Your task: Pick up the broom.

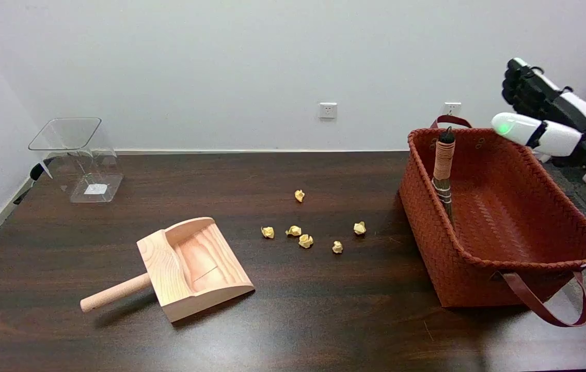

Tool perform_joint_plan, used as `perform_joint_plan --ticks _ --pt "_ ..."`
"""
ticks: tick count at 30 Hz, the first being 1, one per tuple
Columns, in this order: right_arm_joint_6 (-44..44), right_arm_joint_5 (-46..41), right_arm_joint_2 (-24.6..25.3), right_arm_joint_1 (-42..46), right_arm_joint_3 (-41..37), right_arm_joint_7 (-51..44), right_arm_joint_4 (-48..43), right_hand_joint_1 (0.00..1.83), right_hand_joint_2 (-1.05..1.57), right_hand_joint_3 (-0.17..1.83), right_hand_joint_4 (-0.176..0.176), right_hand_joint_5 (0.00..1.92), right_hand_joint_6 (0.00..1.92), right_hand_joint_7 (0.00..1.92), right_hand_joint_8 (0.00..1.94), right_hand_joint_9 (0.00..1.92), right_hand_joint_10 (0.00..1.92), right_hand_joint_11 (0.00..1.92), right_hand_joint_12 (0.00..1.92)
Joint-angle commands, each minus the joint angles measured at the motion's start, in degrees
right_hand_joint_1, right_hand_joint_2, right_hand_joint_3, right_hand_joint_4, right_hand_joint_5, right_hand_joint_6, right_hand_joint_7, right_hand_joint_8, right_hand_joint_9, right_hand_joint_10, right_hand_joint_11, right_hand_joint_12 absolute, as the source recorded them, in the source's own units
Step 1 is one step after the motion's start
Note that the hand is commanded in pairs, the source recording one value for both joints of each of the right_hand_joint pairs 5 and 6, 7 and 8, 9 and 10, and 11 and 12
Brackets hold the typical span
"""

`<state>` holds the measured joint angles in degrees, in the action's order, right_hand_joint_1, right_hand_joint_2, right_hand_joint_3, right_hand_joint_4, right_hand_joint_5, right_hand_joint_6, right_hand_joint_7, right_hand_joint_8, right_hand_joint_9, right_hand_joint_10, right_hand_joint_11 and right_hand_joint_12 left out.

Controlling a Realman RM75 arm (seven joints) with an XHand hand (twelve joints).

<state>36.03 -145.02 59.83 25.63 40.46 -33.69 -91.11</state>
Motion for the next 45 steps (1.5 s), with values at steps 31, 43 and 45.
perform_joint_plan --ticks 31,43,45 --pt "-3.8 8.17 0.51 -0.43 15.53 -1.95 2.12 0.77 0.64 0.33 0.0 0.0 0.0 0.0 0.0 0.0 0.0 0.0 0.0" --pt "-3.55 2.72 -0.05 -3.49 19.76 -5.58 6.11 0.76 0.65 0.32 0.0 0.0 0.0 0.0 0.0 0.0 0.0 0.0 0.0" --pt "-3.49 1.92 -0.21 -4.22 20.58 -6.44 6.84 0.76 0.65 0.32 0.0 0.0 0.0 0.0 0.0 0.0 0.0 0.0 0.0"
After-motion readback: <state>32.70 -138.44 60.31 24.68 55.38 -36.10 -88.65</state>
